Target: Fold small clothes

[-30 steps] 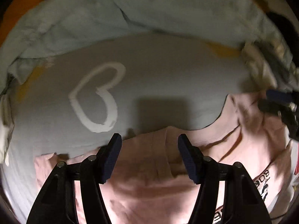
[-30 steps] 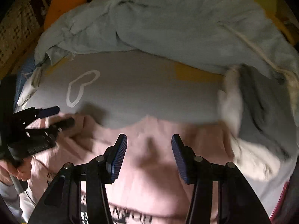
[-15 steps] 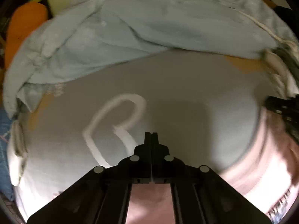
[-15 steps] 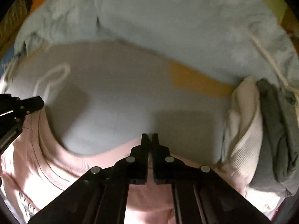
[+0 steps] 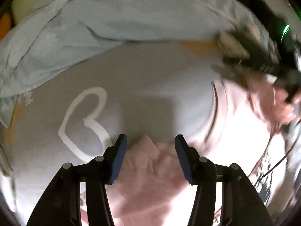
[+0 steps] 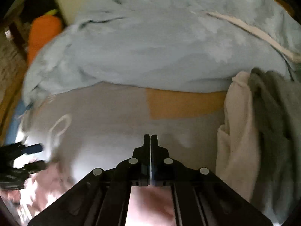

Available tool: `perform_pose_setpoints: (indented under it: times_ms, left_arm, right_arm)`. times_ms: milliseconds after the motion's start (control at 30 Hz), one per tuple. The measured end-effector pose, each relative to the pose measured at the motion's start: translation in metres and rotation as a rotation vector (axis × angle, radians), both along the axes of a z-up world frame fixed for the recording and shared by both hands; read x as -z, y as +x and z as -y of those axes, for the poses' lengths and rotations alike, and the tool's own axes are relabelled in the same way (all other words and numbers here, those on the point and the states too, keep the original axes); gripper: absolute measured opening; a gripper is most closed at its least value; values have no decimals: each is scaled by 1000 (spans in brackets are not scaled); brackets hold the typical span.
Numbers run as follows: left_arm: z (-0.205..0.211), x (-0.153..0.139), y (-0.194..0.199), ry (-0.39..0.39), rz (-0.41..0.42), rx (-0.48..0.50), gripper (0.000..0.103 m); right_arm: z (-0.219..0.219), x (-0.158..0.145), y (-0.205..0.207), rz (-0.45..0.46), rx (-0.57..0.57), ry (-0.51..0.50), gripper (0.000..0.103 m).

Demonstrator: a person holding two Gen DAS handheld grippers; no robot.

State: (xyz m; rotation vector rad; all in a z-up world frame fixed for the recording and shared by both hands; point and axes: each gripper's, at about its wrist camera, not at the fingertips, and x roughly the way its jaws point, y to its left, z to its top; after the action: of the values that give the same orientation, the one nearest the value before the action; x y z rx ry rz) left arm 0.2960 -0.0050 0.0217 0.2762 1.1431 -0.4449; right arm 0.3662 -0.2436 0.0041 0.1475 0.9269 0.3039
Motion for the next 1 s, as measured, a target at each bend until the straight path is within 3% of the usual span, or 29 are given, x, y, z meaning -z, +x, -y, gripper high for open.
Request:
perform_pose_setpoints:
  times_ms: [33, 133, 200, 267, 333, 367, 400, 467, 533, 633, 800, 833, 867, 900, 933, 1000]
  left_arm:
    - [4, 1, -6, 14, -11, 12, 52]
    - [7, 18, -11, 78, -48, 12, 52]
    - [11, 30, -13, 138, -47, -18, 50]
    - [7, 36, -13, 129, -55, -48, 45]
    - [4, 39, -11, 126, -35, -72, 19]
    - [2, 38, -9, 131, -18, -83, 14]
    - [1, 35, -6, 167, 25, -103, 0]
    - [-1, 25, 2, 221, 116, -128, 0]
    - [-9, 16, 16, 180, 126, -160, 0]
    - [-21, 7, 29, 132, 121, -186, 0]
    - [-16, -4, 10, 45, 87, -48, 2]
    - [-14, -7, 0, 39, 82, -4, 15]
    - [-12, -9, -6, 47, 81, 19, 25]
    - [-3, -8, -13, 76, 91, 28, 47]
    - [0, -6, -17, 99, 97, 34, 52]
    - [4, 2, -19, 118, 64, 66, 52]
  right_arm:
    - [-1, -7, -8, 19, -22, -13, 7]
    - [-10, -22, -37, 57, -72, -22, 41]
    - [-12, -28, -45, 57, -90, 2, 45]
    - [-8, -34, -52, 56, -104, 2, 45]
    - [2, -34, -63, 51, -110, -23, 45]
    - [2, -32, -65, 49, -109, -36, 45]
    - [2, -31, -66, 47, -108, -41, 45]
    - [3, -26, -62, 30, -113, -50, 45]
    - [3, -23, -60, 11, -143, -70, 45]
    - [-12, -12, -58, -50, -286, -148, 47]
    - [-23, 12, -45, -106, -290, -273, 52]
    - [-25, 17, -41, -127, -285, -293, 52]
    - [-27, 19, -37, -126, -278, -294, 38]
    - [-28, 19, -34, -114, -277, -279, 22]
    - [-28, 17, -31, -97, -262, -266, 0]
    - [-25, 12, -27, -48, -213, -247, 0]
